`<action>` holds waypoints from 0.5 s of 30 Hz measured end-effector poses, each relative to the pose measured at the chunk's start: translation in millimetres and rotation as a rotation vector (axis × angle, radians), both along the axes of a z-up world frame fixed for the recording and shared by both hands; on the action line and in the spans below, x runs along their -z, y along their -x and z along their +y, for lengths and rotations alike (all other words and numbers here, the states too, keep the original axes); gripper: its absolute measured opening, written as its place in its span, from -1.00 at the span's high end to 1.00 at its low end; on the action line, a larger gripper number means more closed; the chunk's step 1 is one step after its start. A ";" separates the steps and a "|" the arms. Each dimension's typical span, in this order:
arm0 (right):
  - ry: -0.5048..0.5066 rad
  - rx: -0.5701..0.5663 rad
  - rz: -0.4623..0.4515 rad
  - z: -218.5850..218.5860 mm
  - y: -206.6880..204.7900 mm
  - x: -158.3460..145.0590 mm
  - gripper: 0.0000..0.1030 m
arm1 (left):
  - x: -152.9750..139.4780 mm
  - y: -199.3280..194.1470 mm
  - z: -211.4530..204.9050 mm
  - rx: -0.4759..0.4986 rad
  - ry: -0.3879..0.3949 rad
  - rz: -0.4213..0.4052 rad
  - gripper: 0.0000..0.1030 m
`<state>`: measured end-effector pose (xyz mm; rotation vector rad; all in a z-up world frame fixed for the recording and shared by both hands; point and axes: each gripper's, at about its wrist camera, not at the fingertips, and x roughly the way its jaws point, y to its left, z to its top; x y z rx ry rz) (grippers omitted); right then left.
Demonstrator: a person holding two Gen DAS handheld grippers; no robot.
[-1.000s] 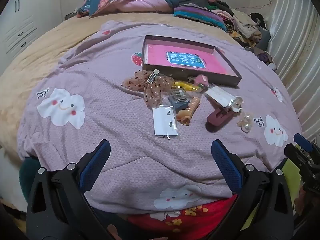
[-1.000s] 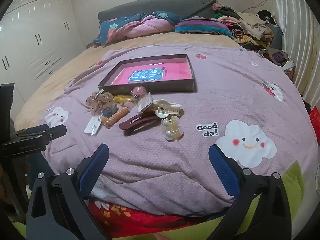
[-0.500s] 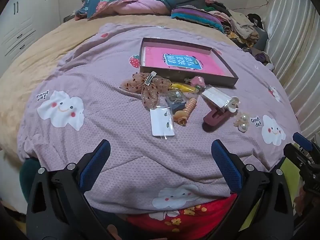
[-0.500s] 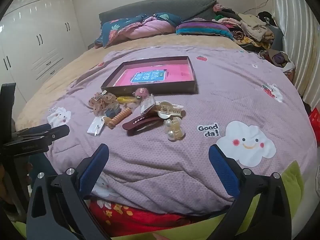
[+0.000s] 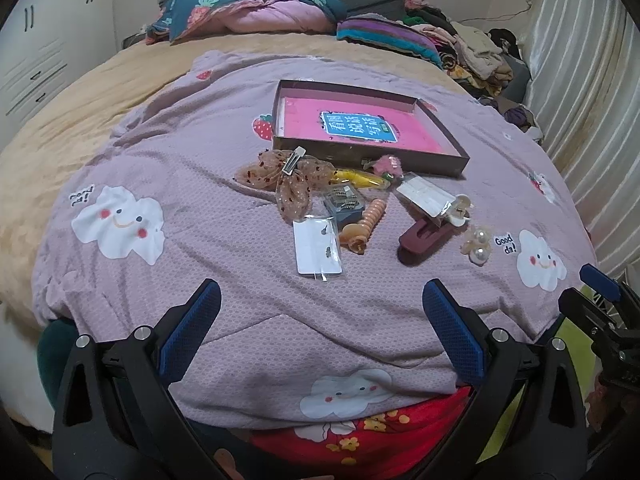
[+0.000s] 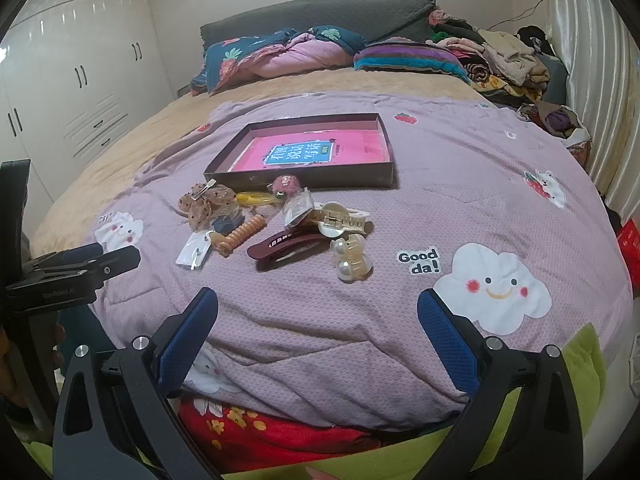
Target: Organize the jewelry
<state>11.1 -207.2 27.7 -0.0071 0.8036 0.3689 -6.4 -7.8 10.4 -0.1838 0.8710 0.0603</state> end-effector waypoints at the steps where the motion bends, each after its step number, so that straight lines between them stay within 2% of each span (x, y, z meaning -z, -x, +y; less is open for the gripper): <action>1: 0.001 0.000 -0.001 0.0 -0.3 0.4 -0.92 | 0.0 0.2 0.4 0.001 0.001 0.000 -0.84; 15: 0.001 -0.001 0.001 0.3 -0.2 -0.1 -0.92 | -2.6 0.3 0.6 0.003 0.008 -0.004 -0.84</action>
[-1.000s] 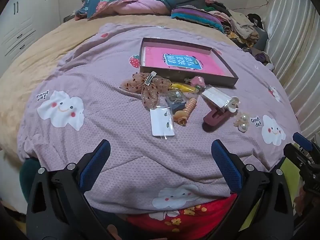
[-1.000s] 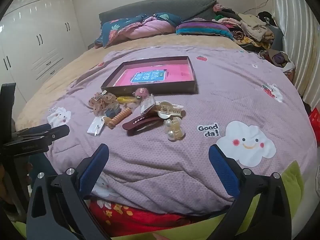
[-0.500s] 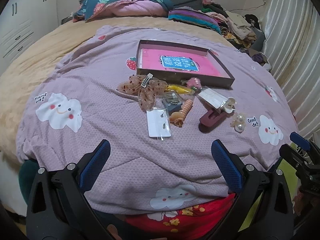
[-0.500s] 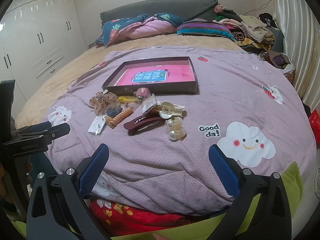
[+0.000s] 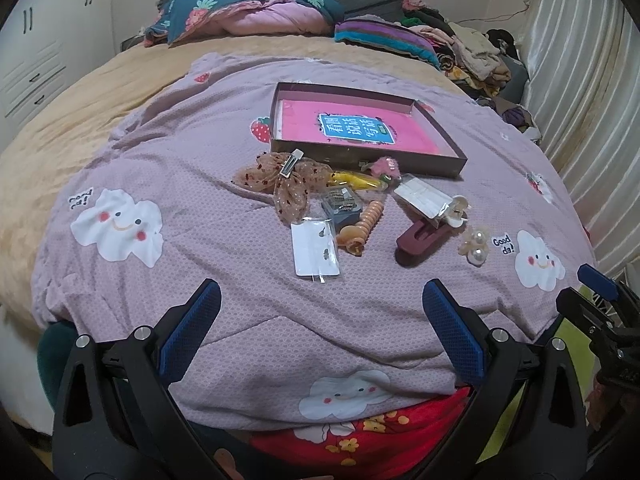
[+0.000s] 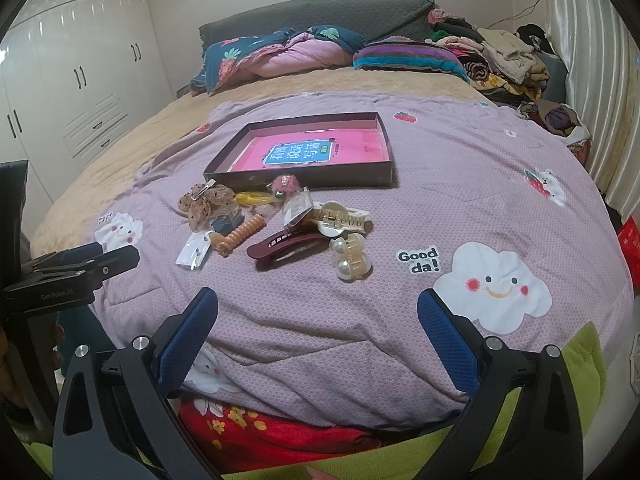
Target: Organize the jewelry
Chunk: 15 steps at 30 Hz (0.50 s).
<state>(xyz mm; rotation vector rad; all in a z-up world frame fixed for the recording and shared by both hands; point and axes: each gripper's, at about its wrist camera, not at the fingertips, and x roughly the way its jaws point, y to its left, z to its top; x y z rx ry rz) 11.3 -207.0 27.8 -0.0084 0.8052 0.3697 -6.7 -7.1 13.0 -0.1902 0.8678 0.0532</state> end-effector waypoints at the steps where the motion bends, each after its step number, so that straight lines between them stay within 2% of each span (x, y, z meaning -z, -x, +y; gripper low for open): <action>1: 0.000 0.000 -0.001 0.3 0.4 -0.2 -0.92 | -0.5 -0.1 -0.2 0.001 0.001 0.000 -0.84; 15: -0.001 0.000 0.000 -0.3 -0.6 0.5 -0.92 | -0.6 -1.6 -1.3 0.003 0.003 0.000 -0.84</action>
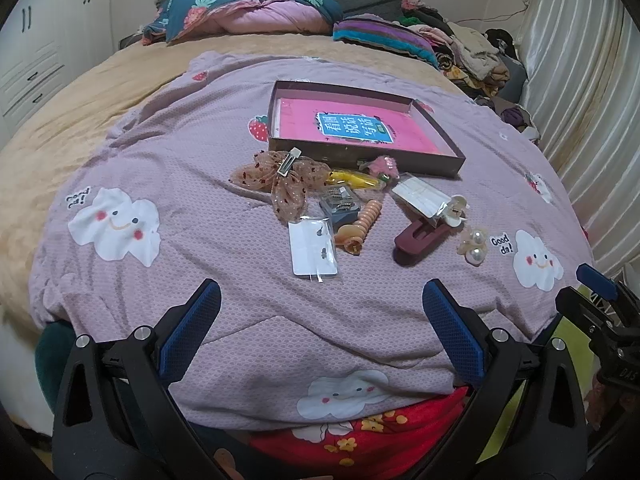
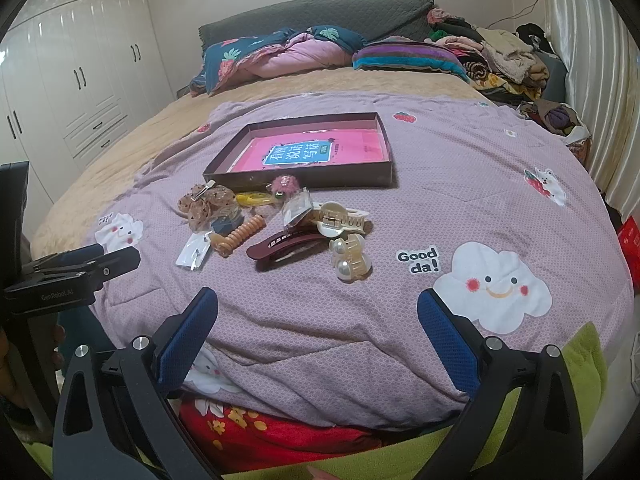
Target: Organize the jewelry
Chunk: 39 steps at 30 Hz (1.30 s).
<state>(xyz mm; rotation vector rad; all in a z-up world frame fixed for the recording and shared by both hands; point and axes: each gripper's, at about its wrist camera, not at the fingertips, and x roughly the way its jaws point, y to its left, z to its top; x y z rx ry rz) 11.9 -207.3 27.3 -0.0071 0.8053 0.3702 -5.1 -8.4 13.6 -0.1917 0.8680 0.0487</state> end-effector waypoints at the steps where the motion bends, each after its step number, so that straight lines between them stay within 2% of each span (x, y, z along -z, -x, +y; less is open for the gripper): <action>1: 0.000 0.001 -0.001 0.4 0.1 -0.5 -0.92 | -0.2 -0.2 -0.2 0.001 0.000 0.000 -0.84; 14: -0.005 0.007 0.006 -1.8 -5.5 -0.1 -0.92 | 2.6 -2.8 0.9 0.004 -0.012 -0.001 -0.84; 22: -0.002 -0.005 0.012 1.6 -31.0 -3.5 -0.92 | 9.7 -13.3 17.4 -0.037 -0.017 0.013 -0.84; 39: 0.043 -0.092 -0.004 41.5 -87.3 -8.1 -0.92 | 8.1 -48.0 53.1 -0.115 -0.014 0.021 -0.84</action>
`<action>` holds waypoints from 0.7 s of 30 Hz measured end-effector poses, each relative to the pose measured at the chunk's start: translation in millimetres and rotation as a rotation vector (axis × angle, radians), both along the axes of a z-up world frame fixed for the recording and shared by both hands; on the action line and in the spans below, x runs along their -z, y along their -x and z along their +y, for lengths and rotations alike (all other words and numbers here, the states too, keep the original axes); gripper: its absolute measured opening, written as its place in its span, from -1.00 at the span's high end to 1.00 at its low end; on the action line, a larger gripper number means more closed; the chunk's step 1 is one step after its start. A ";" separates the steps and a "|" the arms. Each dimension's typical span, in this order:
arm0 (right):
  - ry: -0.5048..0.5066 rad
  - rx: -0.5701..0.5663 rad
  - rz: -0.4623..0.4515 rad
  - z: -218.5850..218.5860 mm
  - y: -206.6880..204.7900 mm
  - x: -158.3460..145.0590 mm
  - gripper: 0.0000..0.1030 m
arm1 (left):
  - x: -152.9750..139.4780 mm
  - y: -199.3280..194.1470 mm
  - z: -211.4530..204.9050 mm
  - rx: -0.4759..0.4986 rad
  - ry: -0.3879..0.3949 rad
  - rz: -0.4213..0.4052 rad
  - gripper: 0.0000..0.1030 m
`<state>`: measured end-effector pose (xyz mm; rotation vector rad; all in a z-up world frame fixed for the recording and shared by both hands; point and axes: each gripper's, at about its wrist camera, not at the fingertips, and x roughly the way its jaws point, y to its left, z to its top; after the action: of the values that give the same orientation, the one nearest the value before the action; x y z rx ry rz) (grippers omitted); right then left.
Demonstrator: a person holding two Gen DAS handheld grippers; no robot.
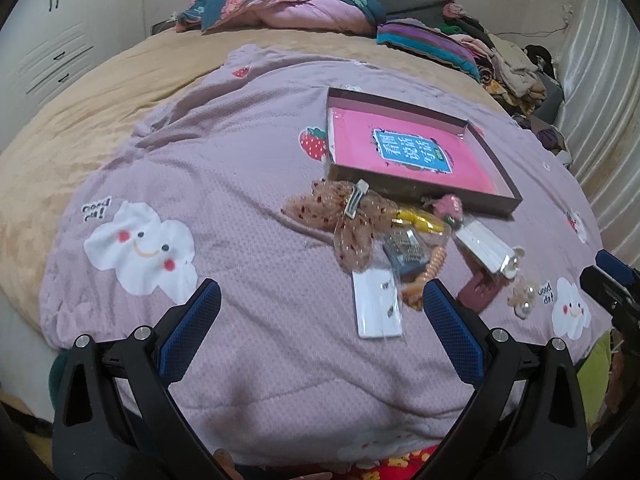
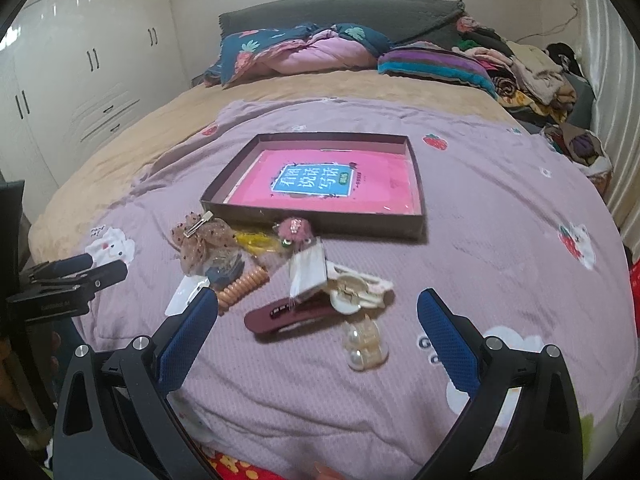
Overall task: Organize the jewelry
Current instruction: 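Grasp the red-dotted sheer bow clip with the left tool while the right tool grasps the clear plastic packet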
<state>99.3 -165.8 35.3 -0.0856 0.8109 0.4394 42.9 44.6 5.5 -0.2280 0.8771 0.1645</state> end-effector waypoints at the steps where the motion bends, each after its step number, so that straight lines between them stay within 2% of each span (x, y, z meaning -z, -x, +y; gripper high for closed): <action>1: 0.003 -0.008 0.001 3.0 -3.0 0.4 -0.92 | -0.5 -2.4 0.3 0.000 -0.001 0.000 -0.84; 11: 0.073 -0.065 0.011 26.0 -28.3 15.3 -0.92 | 3.9 -47.5 2.6 0.020 -0.001 0.023 -0.84; 14: 0.116 -0.082 0.020 32.9 -37.3 24.1 -0.92 | 10.4 -65.1 4.0 0.032 -0.005 0.043 -0.84; 19: 0.203 -0.117 0.013 46.0 -48.3 40.3 -0.92 | 31.0 -92.0 5.8 0.064 -0.063 0.093 -0.84; 21: 0.215 -0.129 0.023 50.0 -53.4 47.8 -0.91 | 39.0 -98.8 8.7 0.080 -0.054 0.117 -0.84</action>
<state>152.7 -115.7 -12.5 -0.3346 0.8771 0.4740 141.7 53.3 -33.5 -0.1337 0.9947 0.1276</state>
